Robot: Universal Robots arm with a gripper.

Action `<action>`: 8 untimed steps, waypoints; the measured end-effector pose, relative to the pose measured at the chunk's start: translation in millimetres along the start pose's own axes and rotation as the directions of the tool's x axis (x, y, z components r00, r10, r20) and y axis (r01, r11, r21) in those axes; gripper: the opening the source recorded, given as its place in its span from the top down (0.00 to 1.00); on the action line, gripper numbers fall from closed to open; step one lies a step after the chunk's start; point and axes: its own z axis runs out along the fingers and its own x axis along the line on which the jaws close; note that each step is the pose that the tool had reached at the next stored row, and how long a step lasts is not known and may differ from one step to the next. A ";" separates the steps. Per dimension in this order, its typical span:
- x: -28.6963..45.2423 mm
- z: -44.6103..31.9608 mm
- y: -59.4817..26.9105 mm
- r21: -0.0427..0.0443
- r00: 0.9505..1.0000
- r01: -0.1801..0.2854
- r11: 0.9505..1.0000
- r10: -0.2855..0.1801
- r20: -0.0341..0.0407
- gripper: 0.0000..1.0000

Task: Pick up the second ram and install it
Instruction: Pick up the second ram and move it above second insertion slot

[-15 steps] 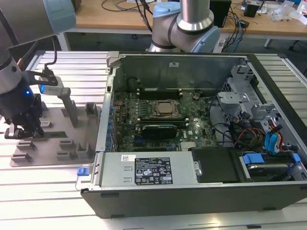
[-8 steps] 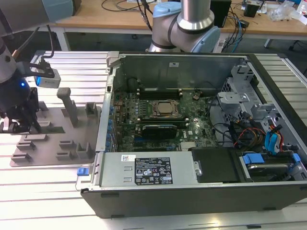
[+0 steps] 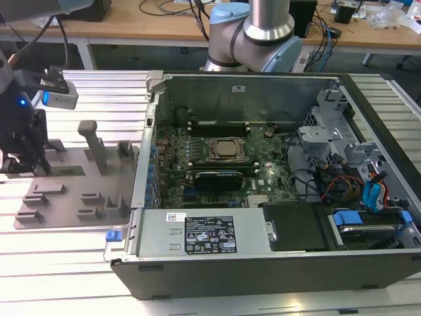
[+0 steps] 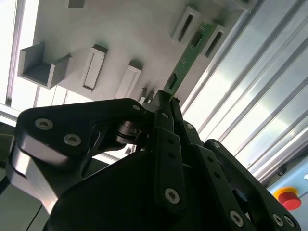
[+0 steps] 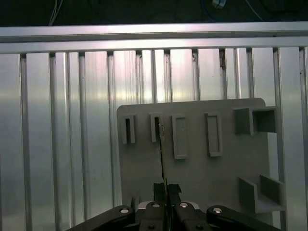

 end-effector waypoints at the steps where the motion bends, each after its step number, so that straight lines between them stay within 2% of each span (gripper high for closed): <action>1: -0.1 -1.8 0.0 0.000 1.000 0.000 1.000 0.000 0.000 0.87; 4: -0.2 -6.2 0.1 0.000 1.000 0.000 1.000 0.000 0.000 0.87; 8: -0.5 -17.3 0.5 0.000 1.000 0.000 1.000 0.000 0.000 0.87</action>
